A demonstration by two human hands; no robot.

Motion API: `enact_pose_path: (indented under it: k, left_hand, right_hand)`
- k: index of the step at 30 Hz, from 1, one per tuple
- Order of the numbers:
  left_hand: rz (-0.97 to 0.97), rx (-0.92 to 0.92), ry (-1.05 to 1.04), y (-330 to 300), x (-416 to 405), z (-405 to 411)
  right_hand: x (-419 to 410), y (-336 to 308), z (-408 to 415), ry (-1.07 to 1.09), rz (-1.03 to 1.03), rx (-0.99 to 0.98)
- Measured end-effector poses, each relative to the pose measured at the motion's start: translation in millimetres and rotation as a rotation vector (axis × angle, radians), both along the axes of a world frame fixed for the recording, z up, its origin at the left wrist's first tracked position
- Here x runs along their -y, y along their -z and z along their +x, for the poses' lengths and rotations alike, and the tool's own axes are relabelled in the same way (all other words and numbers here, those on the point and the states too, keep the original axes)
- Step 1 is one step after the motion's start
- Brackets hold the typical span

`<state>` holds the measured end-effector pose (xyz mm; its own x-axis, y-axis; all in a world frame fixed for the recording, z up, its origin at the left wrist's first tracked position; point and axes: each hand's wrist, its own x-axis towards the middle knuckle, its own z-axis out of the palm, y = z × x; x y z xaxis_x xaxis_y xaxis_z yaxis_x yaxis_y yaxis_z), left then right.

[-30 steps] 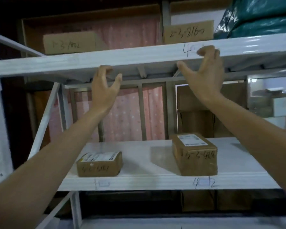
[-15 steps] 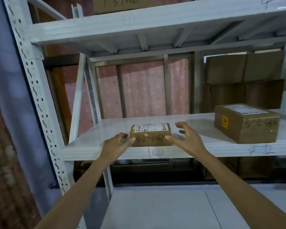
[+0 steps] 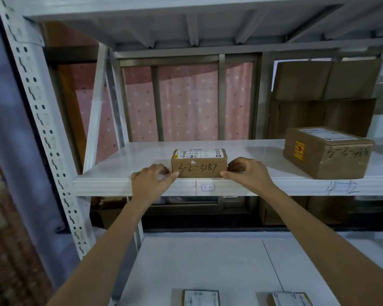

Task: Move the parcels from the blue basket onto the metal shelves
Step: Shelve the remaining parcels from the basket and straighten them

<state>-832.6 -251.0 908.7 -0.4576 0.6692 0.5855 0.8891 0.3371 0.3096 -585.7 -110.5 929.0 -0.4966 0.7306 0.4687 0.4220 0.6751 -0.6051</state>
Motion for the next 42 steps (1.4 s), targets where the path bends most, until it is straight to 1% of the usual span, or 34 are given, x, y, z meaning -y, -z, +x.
enact_pose_path:
  k: [9,11,12,13,14,16,17,18,20,22,24,26,27,29,31,32,34,38,42]
  left_hand:
    - [-0.03,0.014,-0.014,1.6,-2.0,-1.2]
    - [-0.057,0.059,0.029,-1.9,1.5,-0.5]
    - [-0.053,0.116,0.066,-6.2,4.7,1.2]
    - [-0.015,0.174,0.108,-11.9,9.2,4.8]
    - [0.073,0.196,0.142,-18.5,13.6,11.2]
    - [0.31,0.116,0.181,-37.3,20.1,38.1]
    - [0.396,0.076,0.217,-47.9,19.6,59.8]
    - [0.437,0.064,0.274,-57.7,15.5,85.6]
    - [0.402,0.085,0.411,-67.8,-1.1,142.4]
    - [0.285,0.108,0.511,-65.7,-29.6,196.5]
    - [0.15,0.126,0.538,-53.6,-65.2,239.3]
    - [0.032,0.182,0.515,-38.0,-98.6,268.7]
    - [-0.017,0.218,0.493,-31.6,-112.6,279.0]
    - [-0.09,0.277,0.459,-19.7,-133.6,292.9]
    - [-0.117,0.245,0.421,-9.4,-146.5,298.8]
    - [-0.099,0.226,0.392,-5.1,-150.1,299.9]
    - [-0.033,0.218,0.348,-0.1,-153.0,301.5]
    - [0.001,0.214,0.273,1.8,-159.6,306.0]
    - [-0.005,0.152,0.192,5.8,-168.5,307.3]
  right_hand:
    - [0.4,1.4,-0.8,0.012,0.004,0.006]
    - [4.1,-0.7,3.4,-0.018,-0.04,-0.02]
    - [6.8,-2.5,8.4,-0.041,-0.063,-0.056]
    - [9.7,-4.9,16.7,-0.057,-0.06,-0.096]
    - [12.1,-7.8,28.4,-0.058,-0.01,-0.133]
    - [15.9,-15.9,60.7,-0.003,0.176,-0.206]
    - [17.5,-20.7,80.1,0.034,0.269,-0.256]
    - [18.1,-25.5,101.0,0.068,0.353,-0.309]
    - [14.1,-36.2,144.7,0.143,0.502,-0.402]
    - [-0.2,-45.1,191.0,0.236,0.588,-0.494]
    - [-25.3,-46.4,235.8,0.298,0.572,-0.611]
    - [-55.0,-37.1,270.1,0.282,0.42,-0.656]
    - [-69.0,-29.5,281.4,0.237,0.312,-0.616]
    - [-91.4,-10.8,293.2,0.113,0.143,-0.436]
    - [-105.8,3.4,294.7,0.014,0.052,-0.279]
    - [-110.9,7.8,293.6,-0.023,0.007,-0.243]
    - [-119.4,13.4,289.4,-0.054,-0.06,-0.232]
    - [-129.5,22.1,281.2,0.022,0.051,-0.157]
    - [-133.6,27.6,280.5,0.024,0.105,-0.175]
